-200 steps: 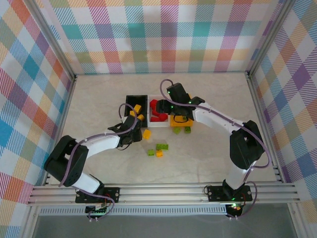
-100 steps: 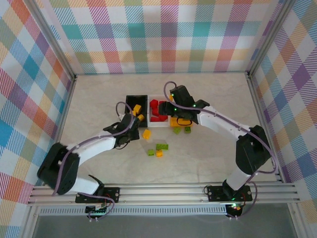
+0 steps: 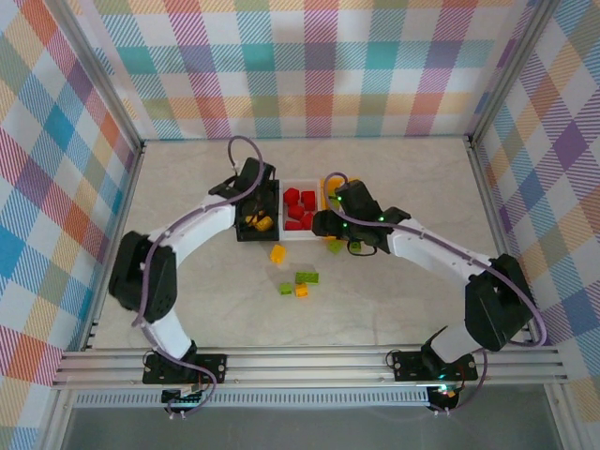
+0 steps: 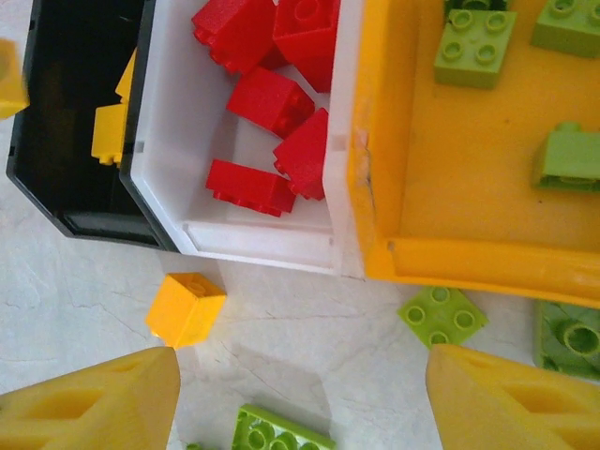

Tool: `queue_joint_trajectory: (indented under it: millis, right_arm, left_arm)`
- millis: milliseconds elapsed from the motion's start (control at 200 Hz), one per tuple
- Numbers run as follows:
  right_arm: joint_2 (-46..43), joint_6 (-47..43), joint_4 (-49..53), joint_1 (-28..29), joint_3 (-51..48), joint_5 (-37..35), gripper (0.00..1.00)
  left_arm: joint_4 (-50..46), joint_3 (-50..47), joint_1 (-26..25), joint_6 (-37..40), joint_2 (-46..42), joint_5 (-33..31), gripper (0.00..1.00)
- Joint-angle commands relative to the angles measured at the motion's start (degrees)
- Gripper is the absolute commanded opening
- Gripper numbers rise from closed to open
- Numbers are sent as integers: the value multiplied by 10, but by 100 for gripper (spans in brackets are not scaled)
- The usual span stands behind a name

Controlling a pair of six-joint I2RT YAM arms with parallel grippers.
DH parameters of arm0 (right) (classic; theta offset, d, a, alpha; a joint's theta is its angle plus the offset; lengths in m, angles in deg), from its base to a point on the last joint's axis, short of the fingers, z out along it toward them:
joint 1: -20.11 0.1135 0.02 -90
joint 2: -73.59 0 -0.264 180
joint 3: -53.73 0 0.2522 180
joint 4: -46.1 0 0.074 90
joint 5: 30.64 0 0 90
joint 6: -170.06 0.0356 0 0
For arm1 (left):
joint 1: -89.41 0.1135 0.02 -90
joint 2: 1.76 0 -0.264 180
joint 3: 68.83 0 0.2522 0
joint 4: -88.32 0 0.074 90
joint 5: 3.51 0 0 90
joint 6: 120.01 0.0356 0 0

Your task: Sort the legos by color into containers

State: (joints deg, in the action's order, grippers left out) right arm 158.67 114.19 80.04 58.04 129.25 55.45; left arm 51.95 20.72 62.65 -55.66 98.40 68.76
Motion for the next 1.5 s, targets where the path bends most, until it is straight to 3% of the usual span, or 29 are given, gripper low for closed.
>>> queue_joint_trajectory:
  millis: [0, 45, 145, 315, 450, 585, 755, 1035, 1275, 1495]
  right_arm:
    - [-31, 12, -8, 1, -11, -7, 71]
    - [-37, 13, -9, 1, -16, -8, 71]
    - [-47, 15, -9, 0, -21, -10, 72]
    - [-58, 15, -7, -1, -23, -10, 73]
    - [-62, 18, -9, -3, -26, -10, 74]
    - [-65, 21, -12, -4, -32, -7, 74]
    - [-68, 25, -13, -8, -38, -5, 74]
    - [-86, 24, -2, -16, -43, -6, 75]
    - [-103, 24, 0, -25, -53, -4, 75]
    - [-114, 24, 2, -32, -60, -2, 75]
  left_arm:
    - [-45, 47, 11, 27, 36, -12, 19]
    - [-55, 64, 11, 32, 48, -10, 22]
    - [-73, 85, 11, 36, 55, -6, 40]
    - [-58, 31, 2, 21, -25, 36, 62]
    - [-45, -53, -28, 8, -103, 59, 73]
    - [-2, -157, -89, 3, -162, 75, 79]
    - [29, -210, -162, 31, -143, 51, 80]
    - [60, -218, -172, 61, -66, 9, 76]
    - [90, -208, -172, 73, -9, -31, 61]
    - [93, -214, -172, 71, -10, -32, 39]
